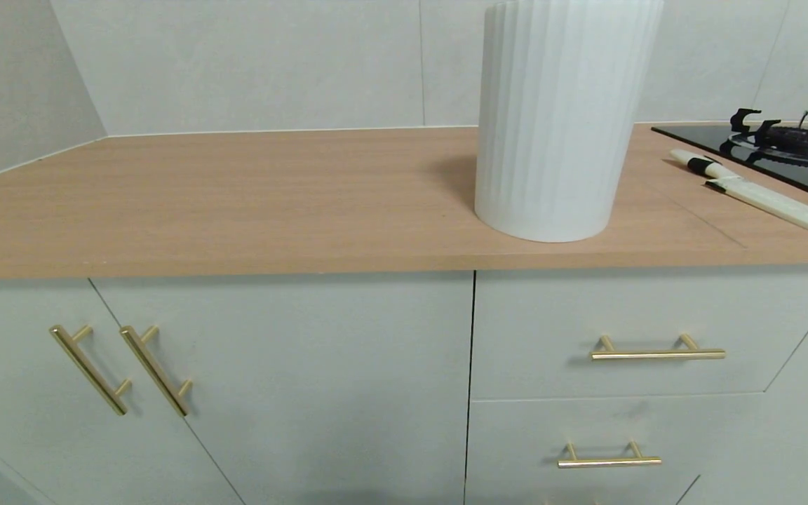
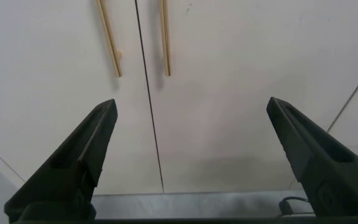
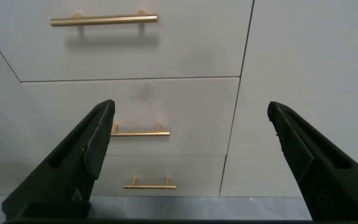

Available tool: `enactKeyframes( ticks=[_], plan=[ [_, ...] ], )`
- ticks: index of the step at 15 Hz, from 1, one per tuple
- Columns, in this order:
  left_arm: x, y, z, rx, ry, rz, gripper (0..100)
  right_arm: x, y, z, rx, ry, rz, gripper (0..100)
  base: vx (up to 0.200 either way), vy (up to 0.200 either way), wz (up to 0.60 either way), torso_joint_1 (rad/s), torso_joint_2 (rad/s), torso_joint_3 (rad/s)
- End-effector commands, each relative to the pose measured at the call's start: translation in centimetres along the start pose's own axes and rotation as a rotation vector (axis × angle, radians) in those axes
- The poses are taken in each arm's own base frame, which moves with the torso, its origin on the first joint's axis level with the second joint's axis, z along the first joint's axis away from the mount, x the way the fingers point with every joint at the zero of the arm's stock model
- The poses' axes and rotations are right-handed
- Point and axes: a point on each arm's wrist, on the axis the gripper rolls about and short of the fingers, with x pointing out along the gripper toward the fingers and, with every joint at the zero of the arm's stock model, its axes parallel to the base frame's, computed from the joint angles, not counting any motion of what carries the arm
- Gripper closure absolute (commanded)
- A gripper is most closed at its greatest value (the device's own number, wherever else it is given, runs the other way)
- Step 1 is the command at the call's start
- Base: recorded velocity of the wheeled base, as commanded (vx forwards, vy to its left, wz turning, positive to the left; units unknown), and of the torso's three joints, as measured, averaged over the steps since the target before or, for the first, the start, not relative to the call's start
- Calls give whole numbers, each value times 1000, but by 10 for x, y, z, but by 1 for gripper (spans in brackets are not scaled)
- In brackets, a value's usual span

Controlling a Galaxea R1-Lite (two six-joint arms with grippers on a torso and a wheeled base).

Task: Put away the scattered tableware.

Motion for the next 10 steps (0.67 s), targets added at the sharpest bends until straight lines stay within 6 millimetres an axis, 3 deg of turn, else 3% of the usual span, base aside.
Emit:
enactKeyframes(
  ticks=[1,6,10],
  plan=[
    [0,0,0,0,3,0,0,0,0,0,0,1,0,0,0,-200,0,-2,2,-2],
    [0,0,0,0,1,0,0,0,0,0,0,1,0,0,0,-200,0,1,0,1],
    [0,0,0,0,3,0,0,0,0,0,-1,1,0,0,0,0,0,0,0,0]
  ],
)
